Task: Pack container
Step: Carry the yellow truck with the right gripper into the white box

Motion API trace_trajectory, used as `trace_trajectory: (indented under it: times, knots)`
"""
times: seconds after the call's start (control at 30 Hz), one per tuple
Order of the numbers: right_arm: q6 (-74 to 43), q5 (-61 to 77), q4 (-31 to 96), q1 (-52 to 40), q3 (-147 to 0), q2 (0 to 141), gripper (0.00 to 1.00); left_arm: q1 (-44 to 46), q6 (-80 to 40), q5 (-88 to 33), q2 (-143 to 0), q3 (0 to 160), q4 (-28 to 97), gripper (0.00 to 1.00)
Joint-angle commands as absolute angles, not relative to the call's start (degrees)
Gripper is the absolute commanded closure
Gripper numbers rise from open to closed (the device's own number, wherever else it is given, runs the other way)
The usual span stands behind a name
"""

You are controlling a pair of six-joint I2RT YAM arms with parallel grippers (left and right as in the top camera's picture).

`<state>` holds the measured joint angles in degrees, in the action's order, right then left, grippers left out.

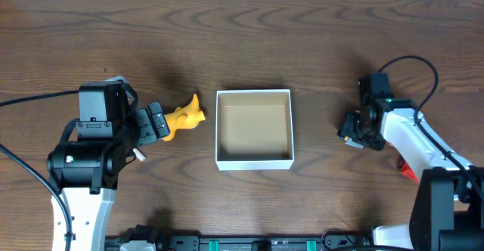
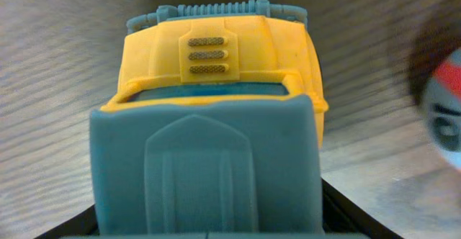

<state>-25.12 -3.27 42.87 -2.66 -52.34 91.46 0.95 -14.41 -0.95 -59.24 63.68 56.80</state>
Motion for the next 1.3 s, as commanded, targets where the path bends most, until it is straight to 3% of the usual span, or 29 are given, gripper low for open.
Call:
trace_trajectory:
  times: [0.0,0.3,0.53,0.73,1.27]
  knots:
    - [-21.54,-3.18,44.95,-4.36,-59.64,86.17,0.62,0.82,-14.72,-0.89,-59.11,64.79,56.97,0.02]
    - [-19.29,-2.31,52.23,-17.06,-73.36,78.63,0.57,0.82,-14.70,-0.89,-59.11,64.79,56.95,0.02]
    - [-30.35,-2.63,51.86,-31.68,-74.19,77.91,0.51,0.82,-14.72,-0.89,-59.11,64.79,56.95,0.02]
    - [-35.35,-9.06,51.35,-41.01,-74.15,81.19,0.52,0.82,-14.72,-0.89,-59.11,64.79,56.95,0.02]
    - [-42.87,-5.61,45.63,-40.64,-74.15,101.08,0.55,0.82,-14.72,-0.89,-59.11,64.79,56.95,0.02]
